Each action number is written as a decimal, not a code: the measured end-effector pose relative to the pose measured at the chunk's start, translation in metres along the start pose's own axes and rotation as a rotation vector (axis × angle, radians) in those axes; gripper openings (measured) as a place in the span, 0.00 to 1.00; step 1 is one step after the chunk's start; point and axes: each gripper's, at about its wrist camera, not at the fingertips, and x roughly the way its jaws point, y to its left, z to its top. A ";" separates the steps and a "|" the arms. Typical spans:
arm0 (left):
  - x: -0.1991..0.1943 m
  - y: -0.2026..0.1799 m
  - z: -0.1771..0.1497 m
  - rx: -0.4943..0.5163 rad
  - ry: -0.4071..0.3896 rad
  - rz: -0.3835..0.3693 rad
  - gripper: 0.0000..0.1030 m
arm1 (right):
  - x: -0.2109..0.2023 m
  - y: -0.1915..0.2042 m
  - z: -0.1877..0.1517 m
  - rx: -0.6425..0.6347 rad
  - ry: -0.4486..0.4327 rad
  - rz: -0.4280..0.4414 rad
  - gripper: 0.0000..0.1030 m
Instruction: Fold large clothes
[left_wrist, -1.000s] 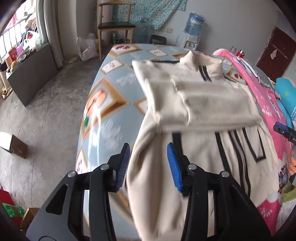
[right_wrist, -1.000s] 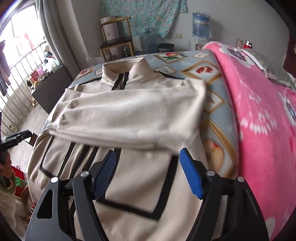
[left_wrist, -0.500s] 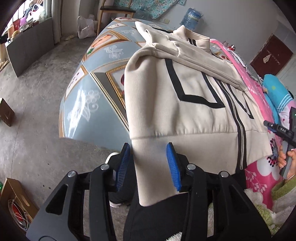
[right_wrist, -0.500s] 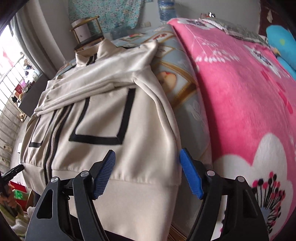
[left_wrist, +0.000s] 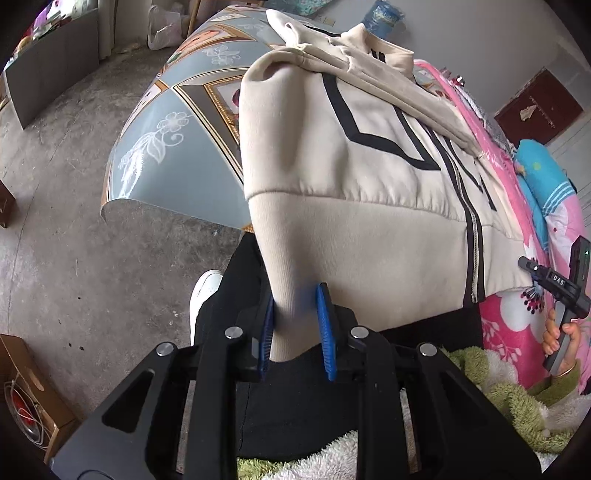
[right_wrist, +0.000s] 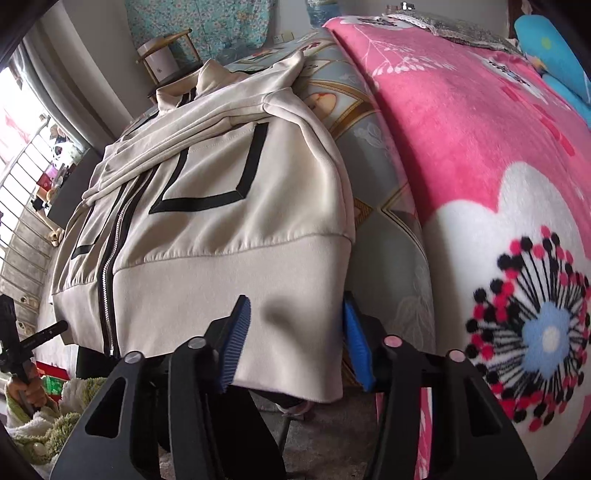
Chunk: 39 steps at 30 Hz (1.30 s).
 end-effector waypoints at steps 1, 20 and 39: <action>-0.001 -0.002 -0.001 0.012 -0.001 0.007 0.17 | -0.001 -0.001 -0.002 0.002 0.001 -0.001 0.38; -0.076 -0.030 0.071 -0.011 -0.253 -0.208 0.04 | -0.053 0.022 0.072 -0.011 -0.200 0.082 0.06; 0.030 0.039 0.183 -0.281 -0.131 -0.233 0.10 | 0.097 -0.032 0.178 0.364 -0.035 0.367 0.11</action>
